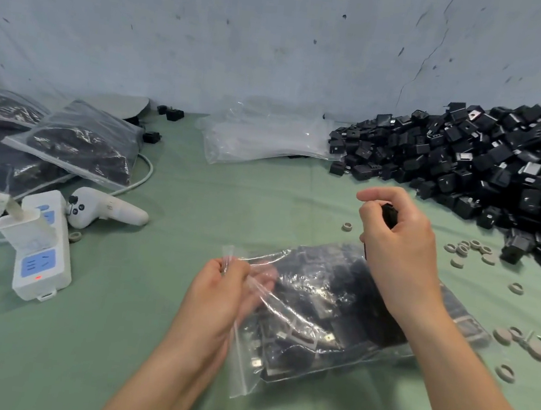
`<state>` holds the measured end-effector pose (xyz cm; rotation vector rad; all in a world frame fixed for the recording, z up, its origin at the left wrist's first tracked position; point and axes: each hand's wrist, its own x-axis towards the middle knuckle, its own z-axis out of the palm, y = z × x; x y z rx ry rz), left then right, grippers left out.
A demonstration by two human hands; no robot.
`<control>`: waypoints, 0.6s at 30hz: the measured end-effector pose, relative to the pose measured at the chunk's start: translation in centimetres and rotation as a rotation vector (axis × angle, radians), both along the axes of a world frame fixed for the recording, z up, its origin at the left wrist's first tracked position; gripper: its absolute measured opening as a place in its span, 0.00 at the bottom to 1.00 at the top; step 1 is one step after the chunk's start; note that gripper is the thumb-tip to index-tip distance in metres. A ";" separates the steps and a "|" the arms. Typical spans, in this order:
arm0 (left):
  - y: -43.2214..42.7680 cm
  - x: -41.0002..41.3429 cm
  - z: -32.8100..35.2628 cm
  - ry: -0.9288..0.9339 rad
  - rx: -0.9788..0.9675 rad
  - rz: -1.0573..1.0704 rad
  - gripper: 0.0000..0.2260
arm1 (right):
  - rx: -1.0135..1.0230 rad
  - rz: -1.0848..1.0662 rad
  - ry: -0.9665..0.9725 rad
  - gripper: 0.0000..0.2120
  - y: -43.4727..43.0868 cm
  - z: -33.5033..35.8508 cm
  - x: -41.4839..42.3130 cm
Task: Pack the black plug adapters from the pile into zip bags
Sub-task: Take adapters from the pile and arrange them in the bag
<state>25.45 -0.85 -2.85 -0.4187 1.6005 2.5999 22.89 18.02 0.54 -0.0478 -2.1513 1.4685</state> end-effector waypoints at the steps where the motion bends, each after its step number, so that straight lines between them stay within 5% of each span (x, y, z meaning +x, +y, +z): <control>1: -0.1 0.0 0.0 -0.002 0.022 0.000 0.04 | -0.002 -0.001 -0.001 0.09 0.1 0.0 0.0; 7: -0.2 -0.1 0.4 0.023 0.120 -0.068 0.04 | -0.015 0.000 -0.001 0.09 0.3 0.0 -0.1; 14: 0.0 -0.5 0.2 0.109 -0.066 -0.155 0.09 | -0.005 0.013 -0.010 0.09 -0.1 -0.4 -0.1; 18: -0.4 -1.0 0.0 0.054 0.083 -0.164 0.04 | 0.023 0.020 -0.020 0.08 -0.1 -0.4 -0.1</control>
